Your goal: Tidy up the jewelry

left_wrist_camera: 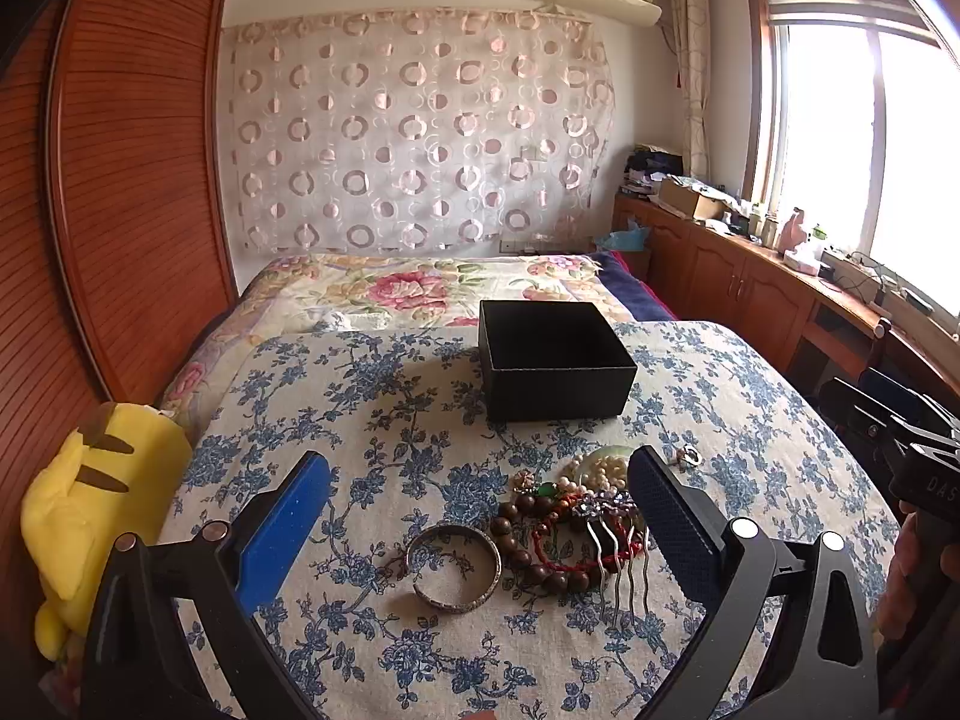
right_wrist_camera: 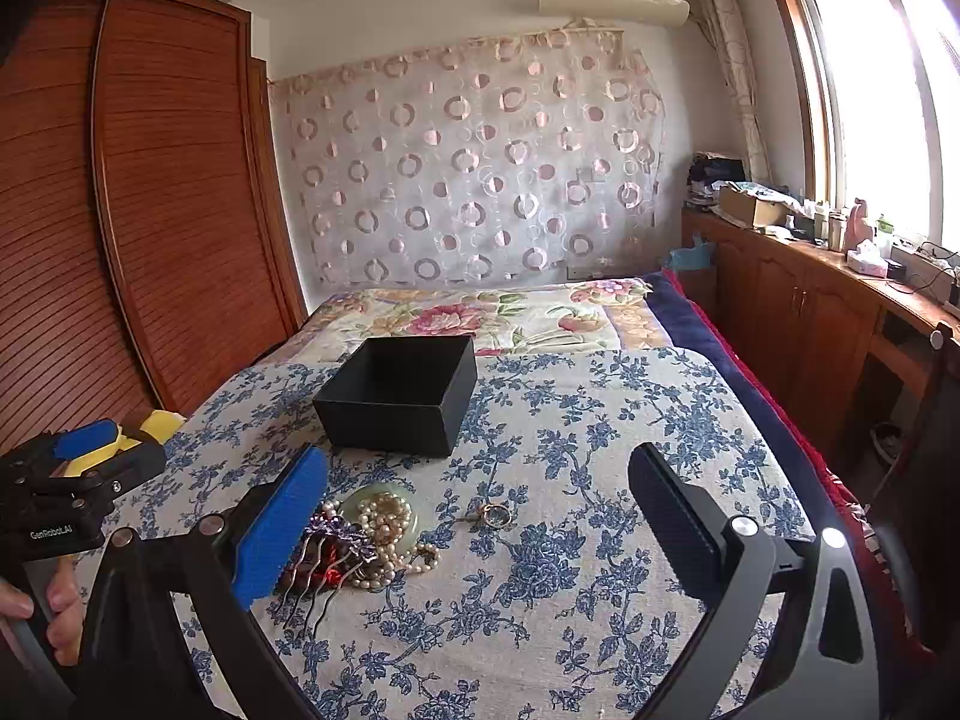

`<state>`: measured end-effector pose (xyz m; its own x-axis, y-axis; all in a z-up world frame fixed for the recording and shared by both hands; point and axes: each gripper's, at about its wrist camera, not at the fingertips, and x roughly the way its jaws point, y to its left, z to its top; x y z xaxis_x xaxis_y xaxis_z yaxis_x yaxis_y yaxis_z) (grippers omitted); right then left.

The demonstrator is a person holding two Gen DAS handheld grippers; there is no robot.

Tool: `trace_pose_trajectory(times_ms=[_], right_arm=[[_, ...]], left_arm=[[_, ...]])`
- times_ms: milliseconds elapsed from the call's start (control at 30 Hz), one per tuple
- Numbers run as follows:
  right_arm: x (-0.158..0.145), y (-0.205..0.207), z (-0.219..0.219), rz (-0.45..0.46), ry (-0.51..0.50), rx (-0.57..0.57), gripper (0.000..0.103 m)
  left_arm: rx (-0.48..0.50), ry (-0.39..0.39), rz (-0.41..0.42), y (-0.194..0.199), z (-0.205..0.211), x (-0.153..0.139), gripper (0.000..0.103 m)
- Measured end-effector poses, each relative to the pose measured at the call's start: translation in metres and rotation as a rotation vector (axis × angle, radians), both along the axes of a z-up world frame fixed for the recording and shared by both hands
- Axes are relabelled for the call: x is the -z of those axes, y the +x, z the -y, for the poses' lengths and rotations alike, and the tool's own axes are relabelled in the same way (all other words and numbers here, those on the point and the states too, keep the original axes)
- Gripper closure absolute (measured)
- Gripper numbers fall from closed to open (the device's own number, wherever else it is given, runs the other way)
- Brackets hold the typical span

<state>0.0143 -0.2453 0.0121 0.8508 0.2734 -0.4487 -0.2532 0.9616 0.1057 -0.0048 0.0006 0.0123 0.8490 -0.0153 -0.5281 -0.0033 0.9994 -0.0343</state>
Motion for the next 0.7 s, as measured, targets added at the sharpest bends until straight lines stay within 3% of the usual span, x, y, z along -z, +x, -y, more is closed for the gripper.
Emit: trace_pose_trajectory(times_ms=[700], right_arm=[[-0.0024,0.0002,0.0006,0.002,0.002,0.002,0.002]], left_arm=[[0.008,-0.004,0.018,-0.0027,-0.0011,-0.0017,0.007]])
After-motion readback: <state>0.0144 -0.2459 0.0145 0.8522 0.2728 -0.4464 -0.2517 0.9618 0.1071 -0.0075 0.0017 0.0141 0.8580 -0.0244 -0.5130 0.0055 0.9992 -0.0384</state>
